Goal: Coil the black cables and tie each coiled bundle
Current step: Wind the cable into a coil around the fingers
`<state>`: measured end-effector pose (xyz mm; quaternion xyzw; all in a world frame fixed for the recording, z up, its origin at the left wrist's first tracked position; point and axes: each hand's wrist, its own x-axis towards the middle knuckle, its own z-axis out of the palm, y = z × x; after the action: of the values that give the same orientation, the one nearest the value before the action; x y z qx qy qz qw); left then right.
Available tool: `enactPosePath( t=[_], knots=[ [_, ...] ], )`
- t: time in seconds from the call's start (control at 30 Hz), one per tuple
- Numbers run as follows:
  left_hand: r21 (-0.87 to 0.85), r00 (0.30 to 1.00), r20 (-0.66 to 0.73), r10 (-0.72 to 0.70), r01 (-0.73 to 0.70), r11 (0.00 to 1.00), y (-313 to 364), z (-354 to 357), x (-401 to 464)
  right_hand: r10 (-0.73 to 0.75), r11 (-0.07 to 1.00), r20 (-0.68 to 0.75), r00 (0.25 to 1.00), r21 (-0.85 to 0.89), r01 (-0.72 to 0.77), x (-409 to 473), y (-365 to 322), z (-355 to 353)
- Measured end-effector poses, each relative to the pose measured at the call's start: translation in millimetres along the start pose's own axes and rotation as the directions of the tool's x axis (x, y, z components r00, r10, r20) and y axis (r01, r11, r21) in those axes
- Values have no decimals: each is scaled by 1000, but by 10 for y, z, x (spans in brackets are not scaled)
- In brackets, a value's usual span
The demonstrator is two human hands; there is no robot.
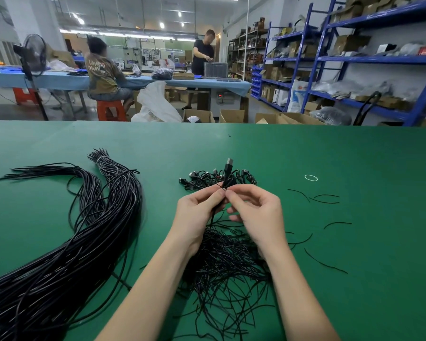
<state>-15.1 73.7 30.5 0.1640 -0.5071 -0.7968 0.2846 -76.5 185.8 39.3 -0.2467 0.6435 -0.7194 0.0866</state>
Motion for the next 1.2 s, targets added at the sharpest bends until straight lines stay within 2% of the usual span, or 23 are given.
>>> enactPosePath(
  t=[0.13,0.27,0.47,0.53,0.63,0.77,0.87,1.0,1.2],
  knots=[
    [17,998,64,-7,5,1000,-18,12,-5,63,994,-15,998,88,-61,18,-7,-19],
    [-53,991,121,-57,64,997,1,21,-21,84,990,-42,996,113,-79,22,-17,-35],
    [-52,981,175,-84,94,994,50,15,-43,-111,979,-119,987,-184,88,34,10,-30],
    [-50,987,137,-80,88,995,52,36,-51,-144,963,-99,985,-243,116,37,21,-26],
    [-82,994,45,-99,103,991,36,58,-51,-98,970,-12,995,-227,93,24,31,-29],
    [-141,988,6,-156,156,978,55,88,-34,-70,968,27,997,-239,75,42,20,-34],
    [-219,979,24,-204,205,954,67,105,-46,-19,980,-7,1000,-196,17,56,19,-16],
    [-339,965,39,-260,258,905,91,93,-43,77,996,-47,996,-42,-79,47,29,34],
    [-359,951,61,-304,305,882,105,90,-73,181,981,47,982,56,-184,56,-15,-30]
  ],
)
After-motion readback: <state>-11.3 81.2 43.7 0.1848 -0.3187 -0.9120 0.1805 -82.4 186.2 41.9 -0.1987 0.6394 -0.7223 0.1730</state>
